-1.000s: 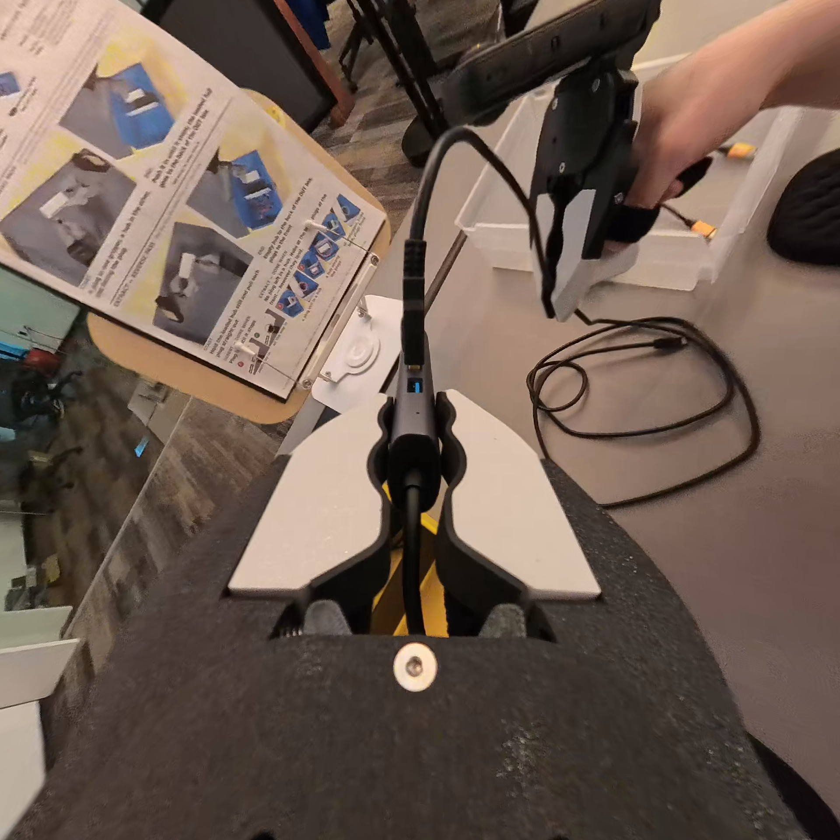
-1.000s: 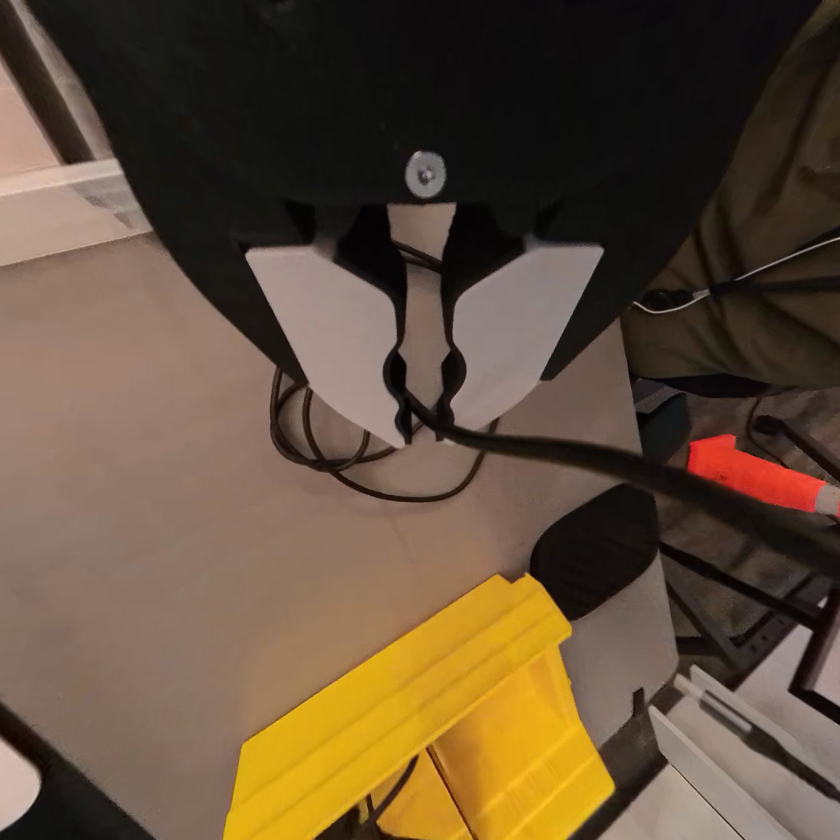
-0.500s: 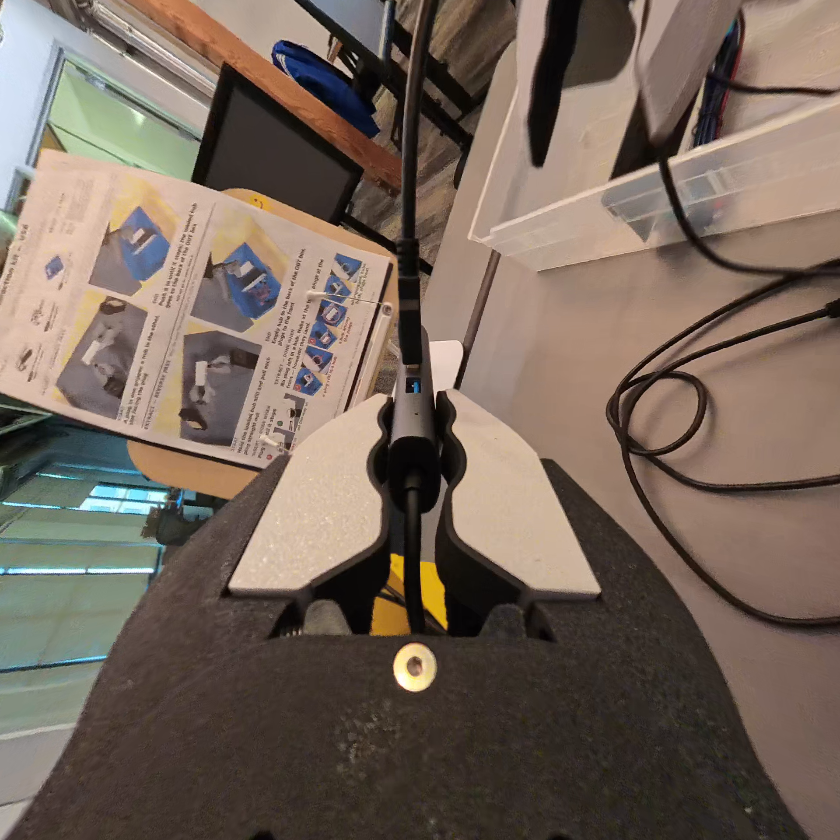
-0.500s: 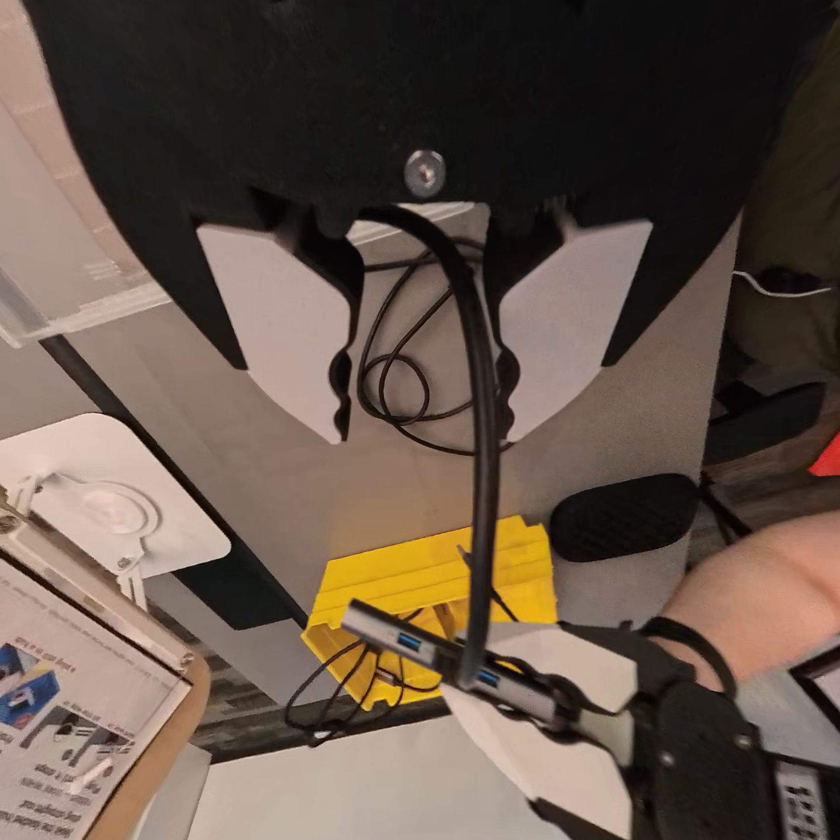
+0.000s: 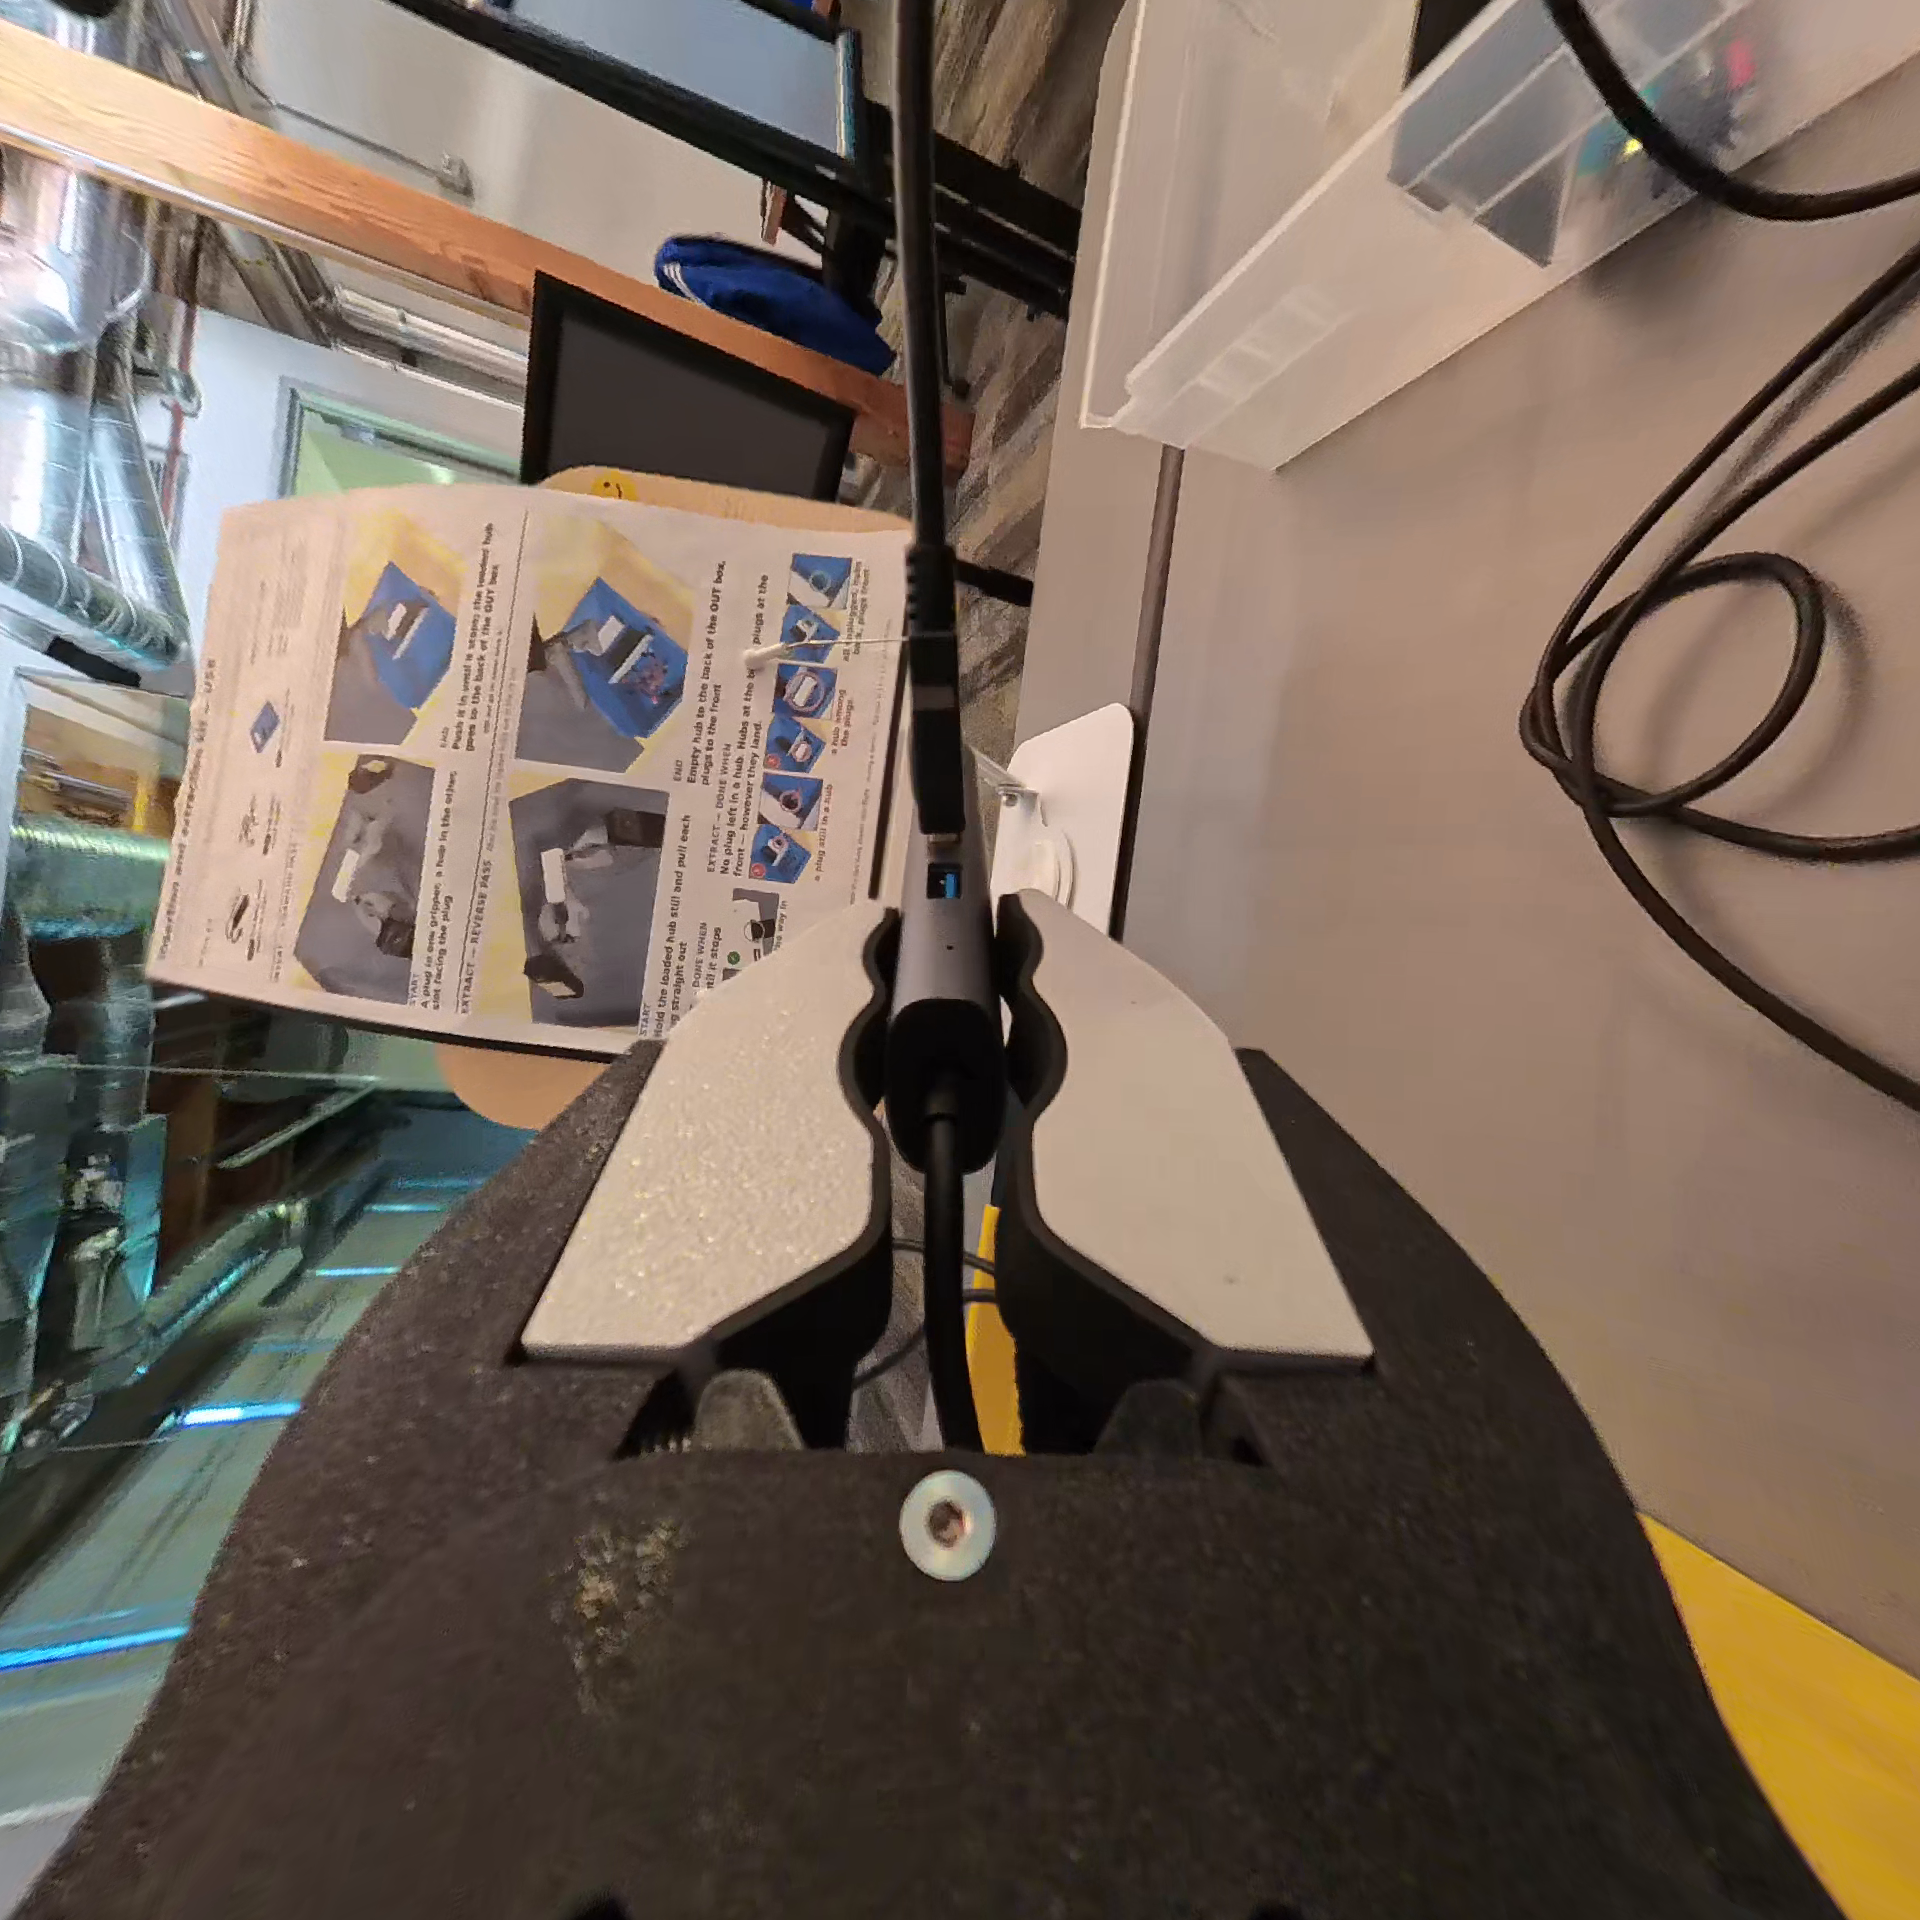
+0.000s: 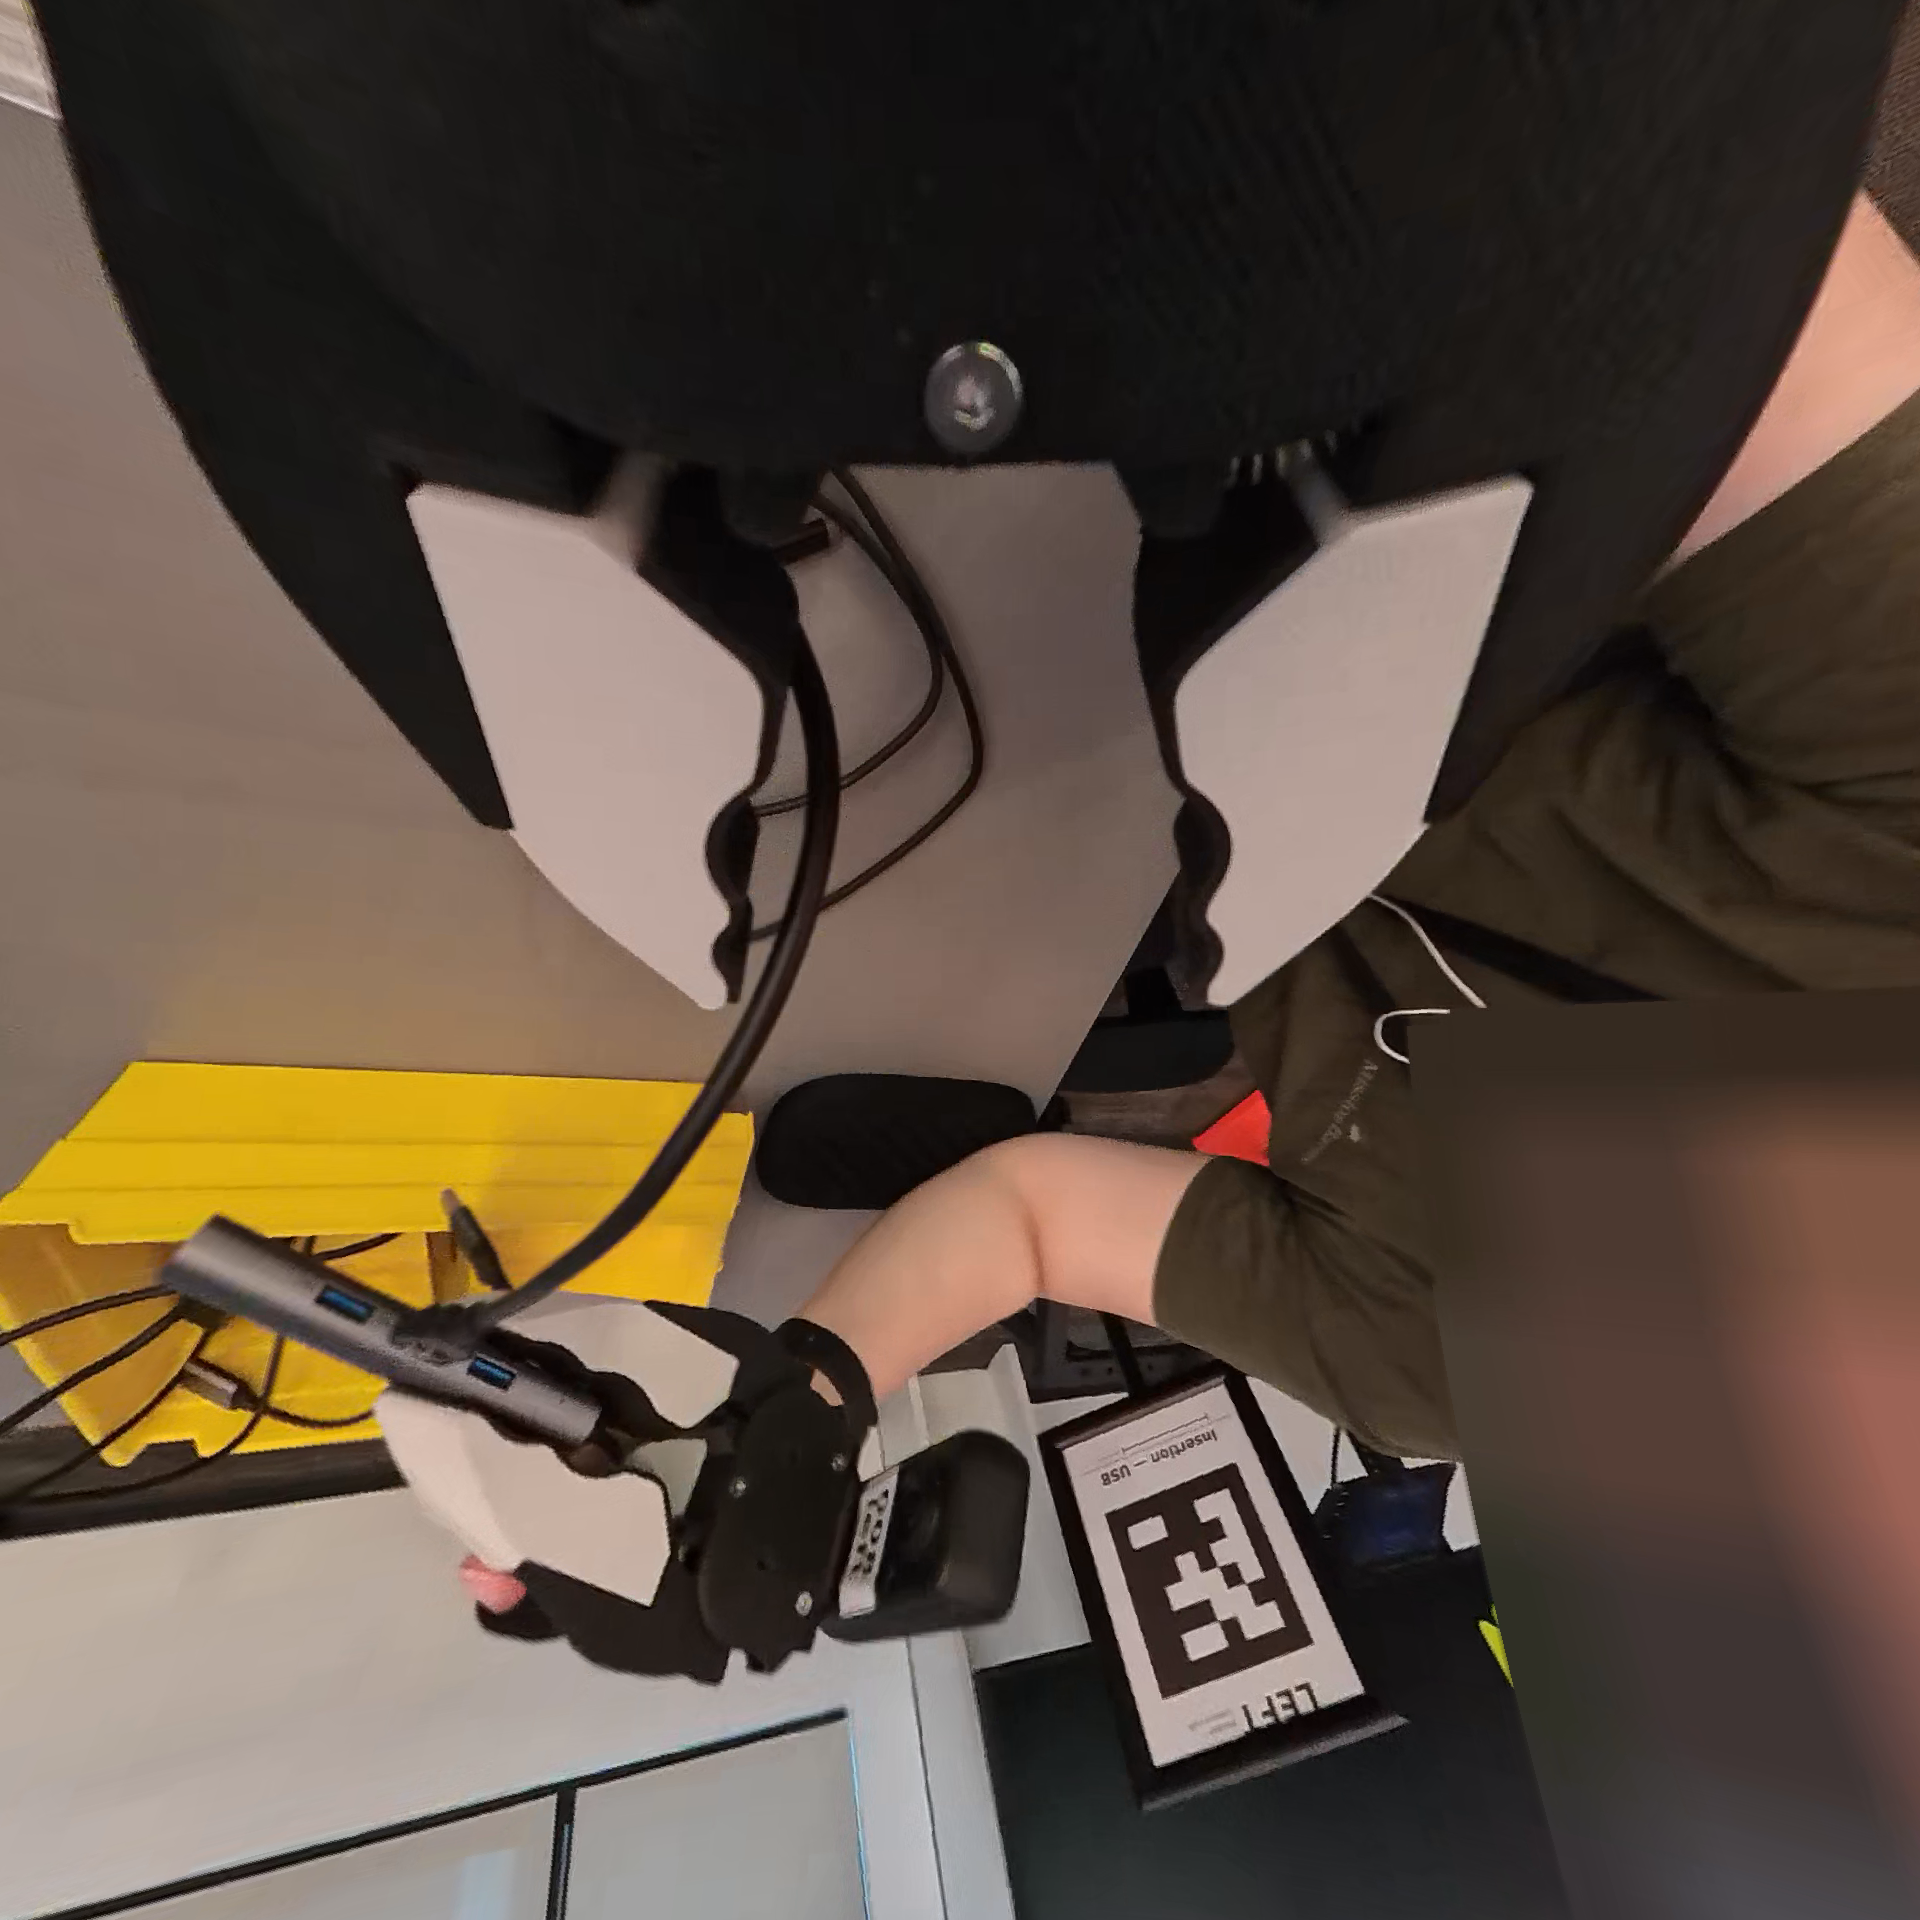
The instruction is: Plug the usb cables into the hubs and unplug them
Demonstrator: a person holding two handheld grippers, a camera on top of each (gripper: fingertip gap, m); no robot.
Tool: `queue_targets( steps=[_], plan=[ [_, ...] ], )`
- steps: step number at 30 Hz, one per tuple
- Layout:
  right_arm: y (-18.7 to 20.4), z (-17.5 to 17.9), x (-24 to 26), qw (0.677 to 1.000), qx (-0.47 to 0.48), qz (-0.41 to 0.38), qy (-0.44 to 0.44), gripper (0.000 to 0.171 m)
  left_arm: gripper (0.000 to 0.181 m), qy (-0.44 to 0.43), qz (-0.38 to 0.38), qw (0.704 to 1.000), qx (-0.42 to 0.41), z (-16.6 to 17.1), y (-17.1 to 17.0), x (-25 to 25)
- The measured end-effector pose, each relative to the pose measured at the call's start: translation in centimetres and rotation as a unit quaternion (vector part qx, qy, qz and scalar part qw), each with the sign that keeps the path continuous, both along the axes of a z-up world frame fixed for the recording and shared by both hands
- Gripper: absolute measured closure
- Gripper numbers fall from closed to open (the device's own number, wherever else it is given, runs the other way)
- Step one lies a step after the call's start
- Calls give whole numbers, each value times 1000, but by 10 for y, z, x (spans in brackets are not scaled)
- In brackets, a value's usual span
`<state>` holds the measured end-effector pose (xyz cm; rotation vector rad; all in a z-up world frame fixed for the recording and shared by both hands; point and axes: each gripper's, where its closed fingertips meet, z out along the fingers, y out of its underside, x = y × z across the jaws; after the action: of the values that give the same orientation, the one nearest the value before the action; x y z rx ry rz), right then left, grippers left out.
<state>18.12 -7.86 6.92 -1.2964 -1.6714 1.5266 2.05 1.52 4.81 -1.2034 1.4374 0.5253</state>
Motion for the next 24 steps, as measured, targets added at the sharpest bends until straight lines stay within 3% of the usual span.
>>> queue_targets(
  steps=[7,9,11,13,16,20,24],
  plan=[
    [-19,40,30,990,-17,63,126,92,163,-4,-27,1000,10,-7,-3,4],
    [2,38,32,993,-4,-9,116,100,163,-28,-45,998,16,0,-9,9],
    [48,50,27,980,-8,-161,118,108,163,-42,-57,997,19,6,-15,13],
    [85,73,25,942,-21,-302,142,109,163,-34,-64,997,36,9,-20,19],
    [90,97,9,888,33,-423,175,119,163,10,-50,997,63,3,-20,26],
    [60,61,-52,912,44,-403,65,128,163,42,-38,996,76,-7,-17,34],
    [67,4,-84,917,66,-392,-48,134,163,59,-25,994,85,-11,-14,34]
  ],
)
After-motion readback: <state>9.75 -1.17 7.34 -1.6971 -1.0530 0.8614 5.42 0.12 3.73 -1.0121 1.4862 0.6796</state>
